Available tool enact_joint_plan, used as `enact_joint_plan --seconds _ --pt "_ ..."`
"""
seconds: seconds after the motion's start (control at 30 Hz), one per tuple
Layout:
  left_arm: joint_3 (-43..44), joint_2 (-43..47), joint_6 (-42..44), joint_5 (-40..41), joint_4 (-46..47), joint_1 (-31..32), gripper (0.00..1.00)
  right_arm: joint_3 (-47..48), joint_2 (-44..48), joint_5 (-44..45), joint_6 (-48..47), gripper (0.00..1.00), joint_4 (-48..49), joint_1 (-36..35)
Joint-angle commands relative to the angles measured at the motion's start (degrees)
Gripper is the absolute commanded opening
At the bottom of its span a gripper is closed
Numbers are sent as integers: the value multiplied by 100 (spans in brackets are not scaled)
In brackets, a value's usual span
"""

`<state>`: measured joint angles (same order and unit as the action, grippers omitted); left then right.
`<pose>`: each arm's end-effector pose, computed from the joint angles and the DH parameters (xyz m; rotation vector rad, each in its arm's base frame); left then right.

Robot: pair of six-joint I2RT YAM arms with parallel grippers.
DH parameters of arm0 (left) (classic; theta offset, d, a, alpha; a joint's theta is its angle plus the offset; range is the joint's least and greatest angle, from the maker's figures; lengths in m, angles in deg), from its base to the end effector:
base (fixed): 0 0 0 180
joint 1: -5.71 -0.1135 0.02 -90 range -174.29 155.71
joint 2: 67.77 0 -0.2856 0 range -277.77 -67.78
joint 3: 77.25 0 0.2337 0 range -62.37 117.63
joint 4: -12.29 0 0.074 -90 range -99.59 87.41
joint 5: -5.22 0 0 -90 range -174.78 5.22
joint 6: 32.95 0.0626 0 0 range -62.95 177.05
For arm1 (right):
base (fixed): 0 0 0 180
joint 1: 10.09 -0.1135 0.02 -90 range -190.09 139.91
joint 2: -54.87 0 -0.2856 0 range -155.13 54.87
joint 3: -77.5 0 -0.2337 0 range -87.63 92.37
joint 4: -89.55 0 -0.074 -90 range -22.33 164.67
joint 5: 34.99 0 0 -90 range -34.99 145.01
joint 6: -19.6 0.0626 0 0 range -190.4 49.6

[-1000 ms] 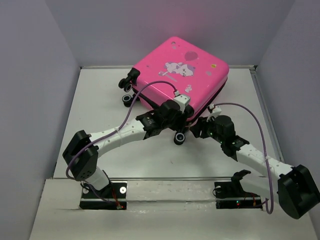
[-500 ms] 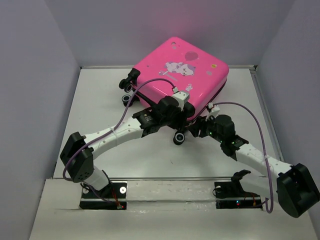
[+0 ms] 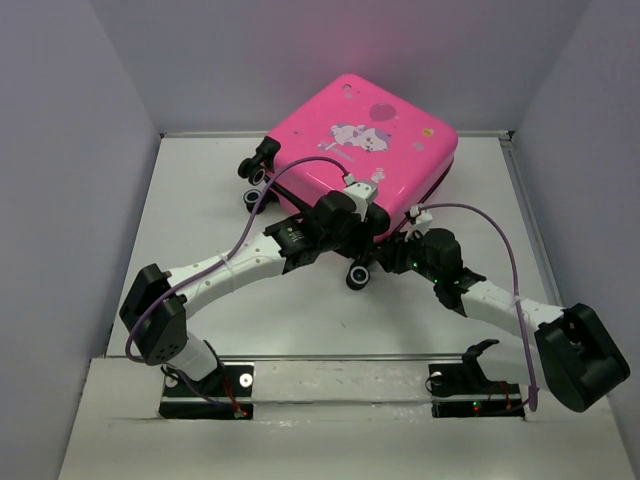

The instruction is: Pack the luggage

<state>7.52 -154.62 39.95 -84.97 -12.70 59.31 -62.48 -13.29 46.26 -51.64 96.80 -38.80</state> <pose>0.2132 -0.2895 0.3280 0.6701 2.0251 -0.7581 0.2119 0.1269 0.2199 -0.2774 1.9759 0.6919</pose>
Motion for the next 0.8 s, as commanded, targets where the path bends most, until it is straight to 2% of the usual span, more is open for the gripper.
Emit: enact_joint_plan --seconds 0.0,0.17,0.3,0.4,0.43,0.5,0.57,0.77 --pt "122 353 -118 -104 703 1 6 -71 -13 225 -171 41 1170 -143" --pt "87 370 -135 -96 712 1 6 -185 206 1146 -452 46 1364 -521" --pt "51 362 -170 -139 747 -8 6 -212 295 1499 -514 45 1373 -574" --pt "42 353 -179 -175 765 1 6 -124 181 1508 -523 37 1382 -627" --pt "42 362 -188 -183 773 1 6 -81 154 1586 -523 28 1382 -627" --pt "42 362 -197 -184 774 1 6 -54 93 1753 -505 21 1382 -689" --pt "34 370 -197 -192 782 1 6 -71 101 1781 -514 8 1390 -758" --pt "358 72 -468 -613 967 -17 6 -721 707 2579 -145 7 1935 -1461"
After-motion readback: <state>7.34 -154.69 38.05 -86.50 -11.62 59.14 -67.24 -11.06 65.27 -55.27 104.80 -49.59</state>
